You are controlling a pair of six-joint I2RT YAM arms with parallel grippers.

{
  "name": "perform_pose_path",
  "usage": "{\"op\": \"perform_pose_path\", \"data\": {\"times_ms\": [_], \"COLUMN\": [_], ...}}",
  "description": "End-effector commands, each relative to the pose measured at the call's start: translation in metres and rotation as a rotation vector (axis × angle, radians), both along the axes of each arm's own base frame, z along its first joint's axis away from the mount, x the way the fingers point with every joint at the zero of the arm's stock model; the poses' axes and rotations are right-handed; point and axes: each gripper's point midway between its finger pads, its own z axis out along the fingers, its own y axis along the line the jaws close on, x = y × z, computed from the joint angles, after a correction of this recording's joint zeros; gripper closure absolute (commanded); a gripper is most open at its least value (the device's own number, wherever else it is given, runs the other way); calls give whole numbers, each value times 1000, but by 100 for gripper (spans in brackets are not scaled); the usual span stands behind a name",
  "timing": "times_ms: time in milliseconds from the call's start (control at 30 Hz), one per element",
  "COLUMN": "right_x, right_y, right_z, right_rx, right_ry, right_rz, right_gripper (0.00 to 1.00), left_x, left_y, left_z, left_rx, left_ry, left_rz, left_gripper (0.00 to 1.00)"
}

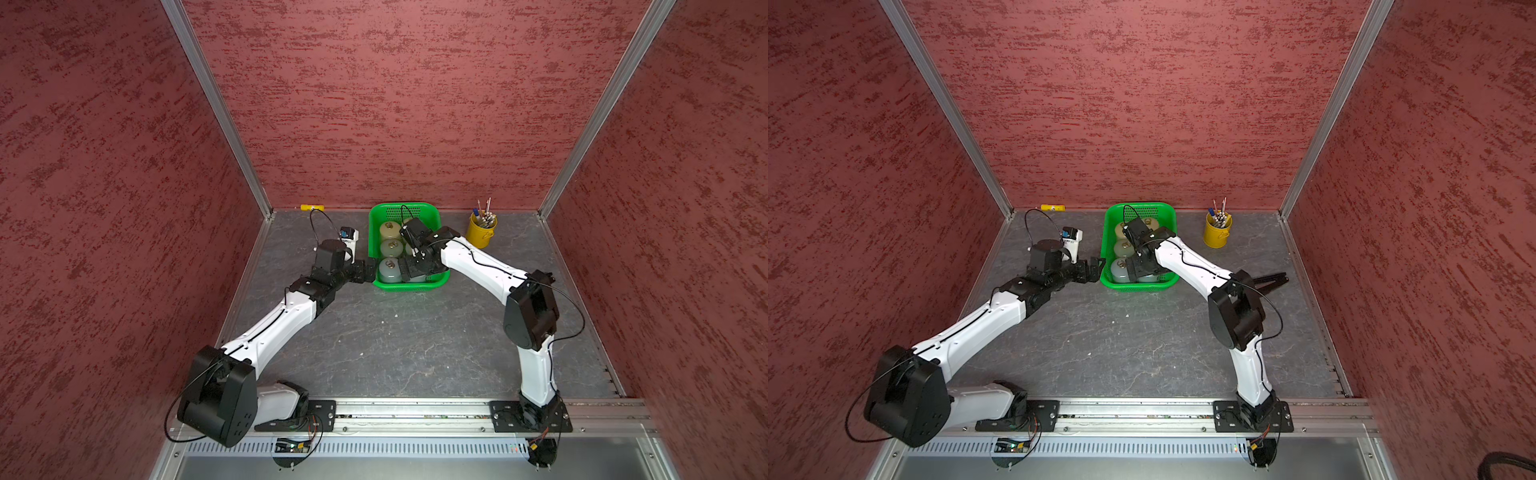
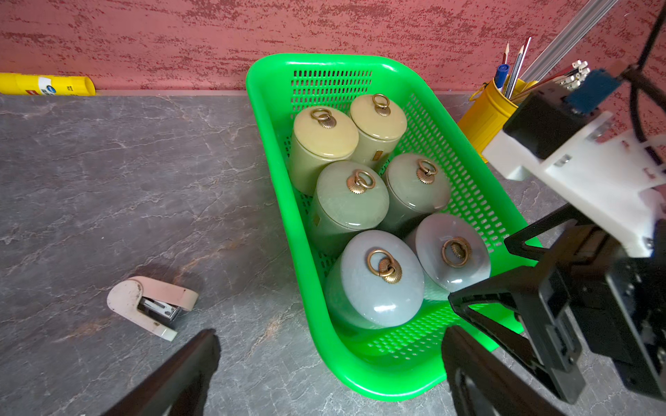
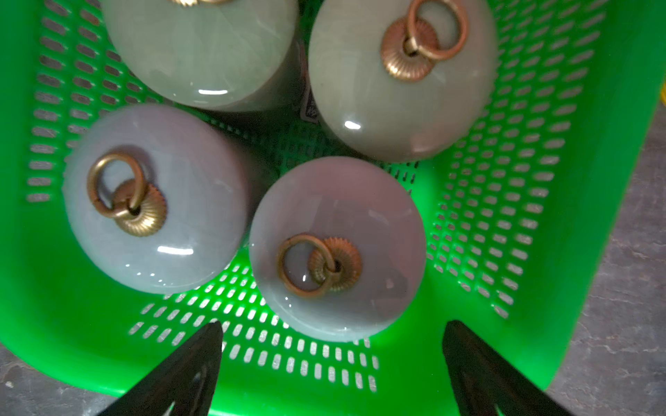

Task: Take the tea canister out of the basket
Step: Pick up the tea canister from the basket.

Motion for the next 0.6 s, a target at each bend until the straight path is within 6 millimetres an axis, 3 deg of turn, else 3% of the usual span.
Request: {"op": "perform_pose_path", "data": {"times_ms": [0, 567], "right_x": [8, 30], "right_y": [-7, -1], "right_z": [4, -10], "right_rx": [-33, -64], "right_ry": [-19, -1], "right_rz": [-14, 8], "right_gripper": [1, 2], "left_x": [-4, -3], "left_y": [0, 3], "left_z": [-3, -12], "left_rx": [1, 16], "left_ry": [5, 20], "left_rz": [2, 11], "left_gripper": [0, 0]}}
